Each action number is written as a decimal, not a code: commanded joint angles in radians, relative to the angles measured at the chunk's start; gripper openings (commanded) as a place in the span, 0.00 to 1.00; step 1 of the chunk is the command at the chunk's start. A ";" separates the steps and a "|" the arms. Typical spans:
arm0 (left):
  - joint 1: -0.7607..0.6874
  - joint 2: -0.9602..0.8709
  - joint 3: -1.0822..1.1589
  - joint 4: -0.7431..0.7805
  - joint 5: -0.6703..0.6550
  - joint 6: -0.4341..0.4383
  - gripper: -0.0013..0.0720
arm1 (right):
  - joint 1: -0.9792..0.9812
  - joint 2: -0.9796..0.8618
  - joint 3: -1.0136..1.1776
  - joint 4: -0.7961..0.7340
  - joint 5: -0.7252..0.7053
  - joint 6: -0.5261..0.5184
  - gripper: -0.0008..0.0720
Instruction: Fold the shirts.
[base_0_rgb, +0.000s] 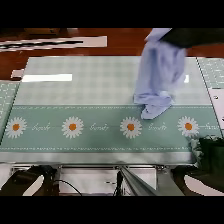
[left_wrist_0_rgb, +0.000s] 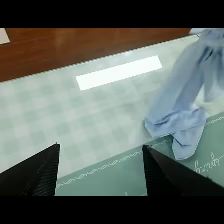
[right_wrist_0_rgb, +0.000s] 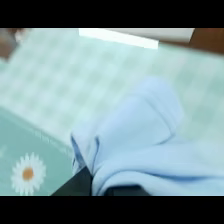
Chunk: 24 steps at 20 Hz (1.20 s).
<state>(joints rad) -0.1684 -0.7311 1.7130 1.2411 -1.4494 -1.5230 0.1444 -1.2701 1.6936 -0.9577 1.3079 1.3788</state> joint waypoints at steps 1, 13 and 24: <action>0.000 0.000 0.000 0.000 -0.003 -0.001 0.86 | 0.261 -0.135 -0.062 -0.133 -0.013 0.060 0.06; 0.000 -0.023 -0.065 0.098 -0.041 0.002 0.86 | 0.583 -0.259 -0.084 -0.267 -0.092 -0.007 0.70; 0.042 -0.029 -0.890 -0.110 0.176 0.110 0.86 | -0.203 -0.080 -0.087 -0.597 0.040 0.099 0.83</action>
<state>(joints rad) -0.1524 -0.7593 1.0294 1.2648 -1.3750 -1.4631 0.1478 -1.3621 1.6077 -1.6035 1.3167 1.4723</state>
